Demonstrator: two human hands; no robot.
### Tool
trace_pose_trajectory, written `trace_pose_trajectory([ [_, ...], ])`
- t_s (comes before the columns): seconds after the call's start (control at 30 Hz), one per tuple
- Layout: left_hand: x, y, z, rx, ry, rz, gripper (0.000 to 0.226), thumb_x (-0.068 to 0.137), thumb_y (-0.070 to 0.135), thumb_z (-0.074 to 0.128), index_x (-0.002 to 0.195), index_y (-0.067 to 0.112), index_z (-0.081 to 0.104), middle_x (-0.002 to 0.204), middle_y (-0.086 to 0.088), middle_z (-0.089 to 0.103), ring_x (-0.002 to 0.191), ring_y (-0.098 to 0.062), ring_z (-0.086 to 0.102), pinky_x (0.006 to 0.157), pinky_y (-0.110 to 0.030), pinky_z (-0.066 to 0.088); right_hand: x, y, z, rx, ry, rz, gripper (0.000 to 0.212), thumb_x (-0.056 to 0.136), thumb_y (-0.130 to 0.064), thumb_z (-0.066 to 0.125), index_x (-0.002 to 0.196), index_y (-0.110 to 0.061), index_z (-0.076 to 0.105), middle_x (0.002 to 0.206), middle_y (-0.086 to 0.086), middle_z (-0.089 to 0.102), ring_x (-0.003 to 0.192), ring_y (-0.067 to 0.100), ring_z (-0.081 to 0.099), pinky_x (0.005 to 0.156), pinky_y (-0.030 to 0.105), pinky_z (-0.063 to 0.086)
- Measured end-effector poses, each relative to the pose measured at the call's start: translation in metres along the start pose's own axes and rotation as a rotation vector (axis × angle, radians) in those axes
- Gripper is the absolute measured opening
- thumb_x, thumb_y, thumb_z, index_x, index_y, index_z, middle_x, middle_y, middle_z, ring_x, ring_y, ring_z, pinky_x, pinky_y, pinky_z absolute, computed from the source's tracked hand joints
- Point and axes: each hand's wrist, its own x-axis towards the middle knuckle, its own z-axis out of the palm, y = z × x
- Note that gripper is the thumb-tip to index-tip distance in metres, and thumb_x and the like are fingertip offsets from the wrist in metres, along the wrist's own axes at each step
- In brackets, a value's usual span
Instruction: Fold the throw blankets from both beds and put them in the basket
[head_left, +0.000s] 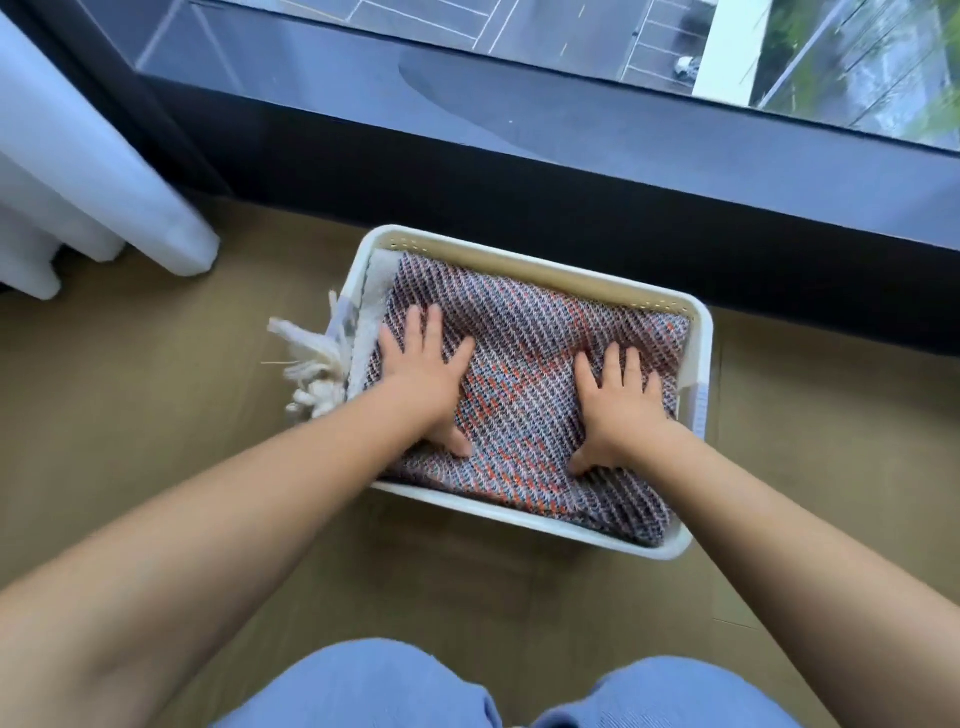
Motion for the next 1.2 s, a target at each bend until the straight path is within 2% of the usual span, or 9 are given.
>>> trace_pose_trajectory([
  [0.13,-0.007,0.034,-0.003,-0.043,0.203,0.091,0.143,0.048,0.084,0.061,0.136,0.028,-0.036,0.147,-0.013,-0.038,0.136,-0.038,-0.029,0.104,-0.068,-0.007,-0.004,-0.029,-0.009,0.003,0.231,-0.164,0.139,0.055,-0.065,0.075,0.146,-0.02,-0.021,0.155,0.011,-0.024,0.143,0.033,-0.021,0.111,0.061,0.0],
  [0.27,0.009,0.023,0.014,-0.064,0.113,-0.022,0.146,0.043,0.086,0.061,0.135,0.029,-0.038,0.146,-0.013,-0.04,0.134,-0.04,-0.032,0.1,-0.073,-0.002,0.013,-0.025,0.001,-0.065,0.15,-0.119,0.149,0.044,-0.077,0.071,0.139,-0.03,-0.034,0.15,0.011,-0.036,0.137,0.038,-0.032,0.103,0.072,-0.005],
  [0.43,0.02,0.022,0.03,-0.074,0.097,-0.004,0.145,0.037,0.092,0.054,0.129,0.034,-0.042,0.147,-0.011,-0.038,0.134,-0.04,-0.032,0.099,-0.074,-0.004,0.032,-0.015,0.023,-0.068,0.089,-0.1,0.148,0.035,-0.089,0.061,0.116,-0.037,-0.051,0.148,0.007,-0.041,0.136,0.037,-0.034,0.101,0.074,-0.006],
  [0.5,0.018,0.023,0.021,-0.08,0.04,0.012,0.142,0.039,0.091,0.055,0.133,0.038,-0.037,0.148,-0.009,-0.038,0.135,-0.039,-0.032,0.1,-0.074,-0.002,0.034,-0.014,0.019,-0.047,0.046,-0.1,0.146,0.035,-0.089,0.06,0.119,-0.038,-0.048,0.148,0.005,-0.041,0.136,0.035,-0.034,0.101,0.074,-0.007],
  [0.63,-0.004,0.022,0.006,-0.039,-0.065,-0.046,0.136,0.047,0.088,0.056,0.137,0.038,-0.032,0.145,-0.011,-0.042,0.135,-0.04,-0.032,0.1,-0.074,0.0,0.026,-0.013,0.0,0.032,-0.058,-0.136,0.147,0.043,-0.08,0.069,0.135,-0.036,-0.036,0.149,0.005,-0.039,0.137,0.032,-0.034,0.104,0.068,-0.011],
  [0.77,-0.036,-0.007,0.031,-0.023,-0.033,-0.258,0.125,0.049,0.098,0.031,0.134,0.036,-0.036,0.142,-0.014,-0.043,0.134,-0.041,-0.032,0.101,-0.071,-0.007,-0.01,0.016,0.004,0.157,-0.06,-0.08,0.147,0.049,-0.069,0.076,0.133,-0.035,-0.04,0.15,0.01,-0.035,0.138,0.031,-0.031,0.109,0.053,-0.016],
  [0.87,-0.047,-0.017,0.043,-0.079,-0.016,-0.28,0.121,0.046,0.1,0.025,0.128,0.039,-0.039,0.142,-0.011,-0.043,0.134,-0.041,-0.033,0.103,-0.067,-0.011,-0.036,0.026,0.032,-0.026,0.008,-0.006,0.132,0.064,-0.073,0.063,0.135,-0.028,-0.038,0.149,0.017,-0.034,0.14,0.034,-0.027,0.113,0.044,-0.014],
  [1.0,-0.032,-0.012,0.044,-0.135,-0.098,-0.223,0.124,0.05,0.097,0.033,0.131,0.036,-0.04,0.142,-0.014,-0.044,0.134,-0.044,-0.03,0.108,-0.061,-0.012,-0.035,0.011,0.057,-0.206,0.053,-0.008,0.098,0.082,-0.075,0.03,0.139,-0.026,-0.032,0.148,0.015,-0.035,0.14,0.035,-0.027,0.115,0.046,-0.01],
  [1.2,-0.035,-0.021,0.03,-0.183,-0.17,-0.162,0.124,0.051,0.095,0.037,0.138,0.039,-0.031,0.144,-0.014,-0.041,0.141,-0.043,-0.012,0.112,-0.055,-0.004,-0.041,0.012,0.044,-0.212,0.016,-0.032,0.091,0.087,-0.069,0.03,0.141,-0.026,-0.029,0.152,0.012,-0.031,0.141,0.034,-0.025,0.116,0.045,-0.008],
])
